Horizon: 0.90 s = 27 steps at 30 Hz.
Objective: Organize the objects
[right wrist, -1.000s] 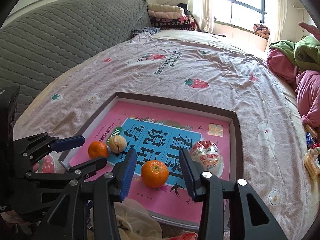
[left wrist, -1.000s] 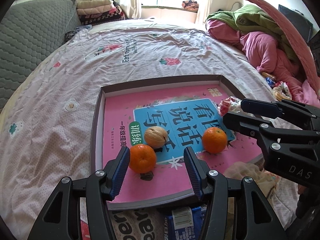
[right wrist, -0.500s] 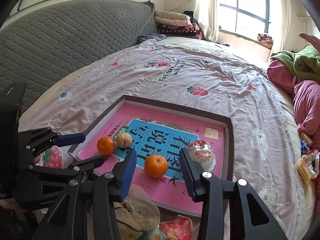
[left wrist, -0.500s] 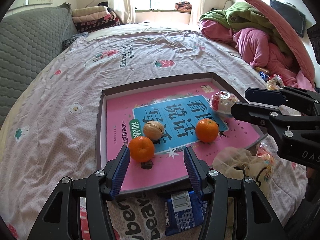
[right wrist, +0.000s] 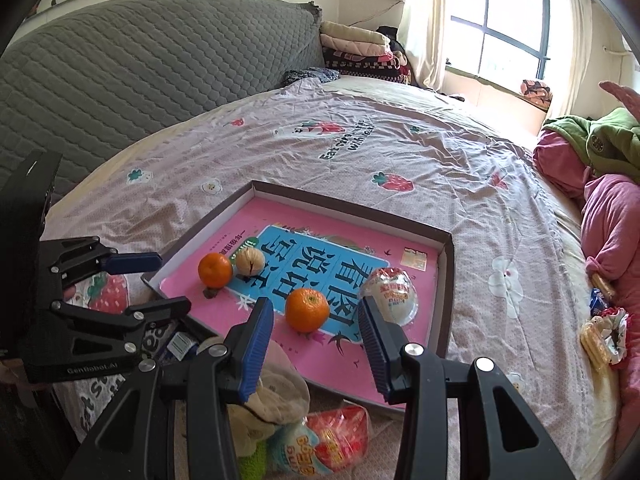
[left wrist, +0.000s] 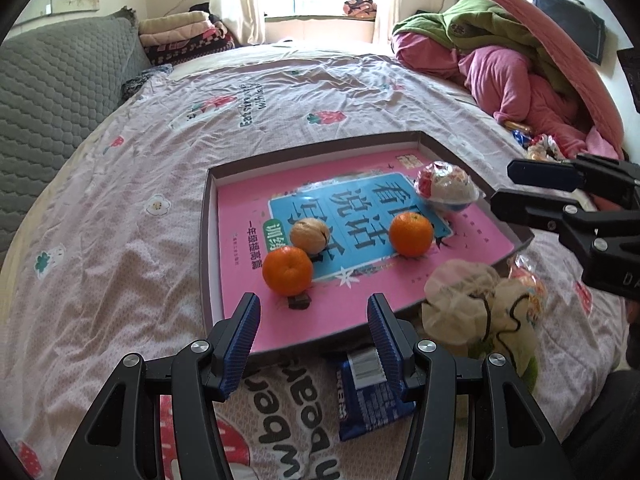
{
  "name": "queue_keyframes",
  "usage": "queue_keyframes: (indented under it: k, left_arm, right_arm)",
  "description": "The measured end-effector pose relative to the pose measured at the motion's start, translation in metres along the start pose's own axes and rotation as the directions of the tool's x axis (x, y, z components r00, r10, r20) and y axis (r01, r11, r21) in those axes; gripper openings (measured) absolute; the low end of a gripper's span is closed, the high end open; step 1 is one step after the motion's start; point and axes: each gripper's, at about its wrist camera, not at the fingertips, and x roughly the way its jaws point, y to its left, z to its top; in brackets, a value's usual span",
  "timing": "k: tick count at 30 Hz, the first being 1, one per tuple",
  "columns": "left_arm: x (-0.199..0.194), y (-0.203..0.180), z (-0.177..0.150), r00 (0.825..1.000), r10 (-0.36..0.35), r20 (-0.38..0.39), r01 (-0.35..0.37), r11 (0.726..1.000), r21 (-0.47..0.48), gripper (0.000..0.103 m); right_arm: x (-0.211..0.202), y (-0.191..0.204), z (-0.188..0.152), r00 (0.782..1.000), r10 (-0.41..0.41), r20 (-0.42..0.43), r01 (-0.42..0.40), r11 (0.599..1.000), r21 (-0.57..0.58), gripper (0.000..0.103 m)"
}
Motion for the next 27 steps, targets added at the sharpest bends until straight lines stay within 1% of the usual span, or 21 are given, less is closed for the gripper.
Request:
queue_keyframes:
  k: [7, 11, 14, 22, 27]
  left_arm:
    - [-0.005, -0.003, -0.01, 1.0, 0.006, 0.0, -0.006, 1.0, 0.025, 0.057]
    - [-0.008, -0.005, -0.015, 1.0, -0.015, 0.0, 0.015, 1.0, 0.019, 0.057]
    - [-0.009, -0.008, -0.018, 1.0, -0.031, -0.005, 0.031, 0.999, 0.02, 0.057]
    - [-0.012, -0.016, -0.023, 0.999, -0.037, -0.006, 0.037, 0.998, 0.046, 0.057]
    - [-0.015, -0.019, -0.025, 0.999, -0.042, -0.002, 0.043, 0.998, 0.056, 0.057]
  right_arm:
    - [-0.006, -0.005, -0.01, 1.0, -0.018, -0.006, 0.017, 1.0, -0.01, 0.044]
    - [-0.008, -0.007, -0.014, 1.0, -0.022, -0.014, 0.022, 1.0, -0.009, 0.044]
    - [-0.009, -0.009, -0.017, 1.0, -0.016, -0.019, 0.016, 1.0, -0.006, 0.044]
    - [-0.013, -0.007, -0.025, 1.0, -0.017, -0.023, 0.016, 1.0, -0.019, 0.044]
    - [-0.019, -0.002, -0.031, 1.0, -0.001, -0.028, 0.0, 0.999, -0.042, 0.044]
